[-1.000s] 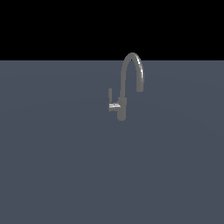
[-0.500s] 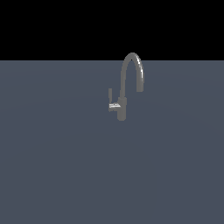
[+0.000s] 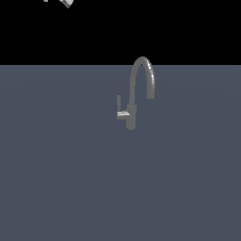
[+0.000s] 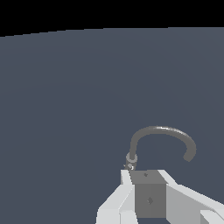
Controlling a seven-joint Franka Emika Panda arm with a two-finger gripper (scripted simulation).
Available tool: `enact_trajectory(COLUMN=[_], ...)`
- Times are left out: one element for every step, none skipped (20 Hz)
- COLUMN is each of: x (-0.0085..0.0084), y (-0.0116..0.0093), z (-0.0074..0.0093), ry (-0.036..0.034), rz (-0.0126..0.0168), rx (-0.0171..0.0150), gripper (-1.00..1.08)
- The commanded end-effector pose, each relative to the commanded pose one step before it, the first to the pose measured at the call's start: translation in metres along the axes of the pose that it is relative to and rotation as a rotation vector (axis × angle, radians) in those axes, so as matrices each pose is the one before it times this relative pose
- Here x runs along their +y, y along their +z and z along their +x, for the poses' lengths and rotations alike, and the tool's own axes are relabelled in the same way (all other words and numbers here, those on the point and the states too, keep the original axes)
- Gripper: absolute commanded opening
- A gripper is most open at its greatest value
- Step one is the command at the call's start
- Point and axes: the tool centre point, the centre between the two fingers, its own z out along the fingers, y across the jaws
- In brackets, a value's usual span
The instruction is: Turn on the faucet by rotating a designated handle.
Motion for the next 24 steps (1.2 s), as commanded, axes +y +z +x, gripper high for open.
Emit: enact_trajectory(x=[-0.01017, -0.00336, -0.00304, -0.0027, -0.00235, -0.00199, -0.00163, -0.00125, -0.00088, -0.0005, -0.00011, 0.00024, 0.00055, 0.00079, 0.00099, 0.00114, 0.00125, 0.00132, 0.00134, 0.00134, 0.0013, 0.00123, 0.00114, 0.00103], y=[0.02786, 0.01175, 0.01203, 0.01231, 0.01257, 0.01282, 0.01305, 0.01328, 0.01349, 0.01368, 0.01366, 0.01317, 0.0126, 0.01198, 0.01133, 0.01067, 0.00999, 0.00929, 0.00858, 0.00786, 0.00713, 0.00638, 0.00565, 0.0049], z=[-0.01138, -0.00492, -0.00509, -0.00522, -0.00535, -0.00547, -0.00556, -0.00564, -0.00571, -0.00576, -0.0057, -0.00544, -0.00513, -0.00482, -0.00451, -0.00419, -0.00386, -0.00353, -0.00322, -0.00291, -0.0026, -0.00231, -0.00201, -0.00172], ry=[0.0361, 0.01389, 0.01397, 0.01411, 0.01426, 0.01442, 0.01462, 0.01483, 0.01507, 0.01532, 0.01538, 0.01493, 0.0144, 0.01382, 0.0132, 0.01256, 0.01188, 0.01118, 0.01043, 0.00965, 0.00884, 0.00798, 0.00713, 0.00624], rz=[-0.01625, -0.0074, -0.00753, -0.00769, -0.00786, -0.00804, -0.00824, -0.00845, -0.00867, -0.0089, -0.00902, -0.00882, -0.00857, -0.00828, -0.00795, -0.0076, -0.00722, -0.00682, -0.00638, -0.00592, -0.00543, -0.00491, -0.00439, -0.00385], rx=[0.00624, 0.00193, 0.00136, 0.00081, 0.00025, -0.00029, -0.00082, -0.00135, -0.00186, -0.00236, -0.00281, -0.0031, -0.00331, -0.00345, -0.00352, -0.00352, -0.00348, -0.00339, -0.00326, -0.00309, -0.00288, -0.00265, -0.00239, -0.00212], gripper=[-1.0, -1.0, -1.0, -1.0, -1.0, -1.0, -1.0, -1.0, -1.0, -1.0, -1.0, -1.0, -1.0, -1.0, -1.0, -1.0, -1.0, -1.0, -1.0, -1.0, -1.0, -1.0, -1.0, -1.0])
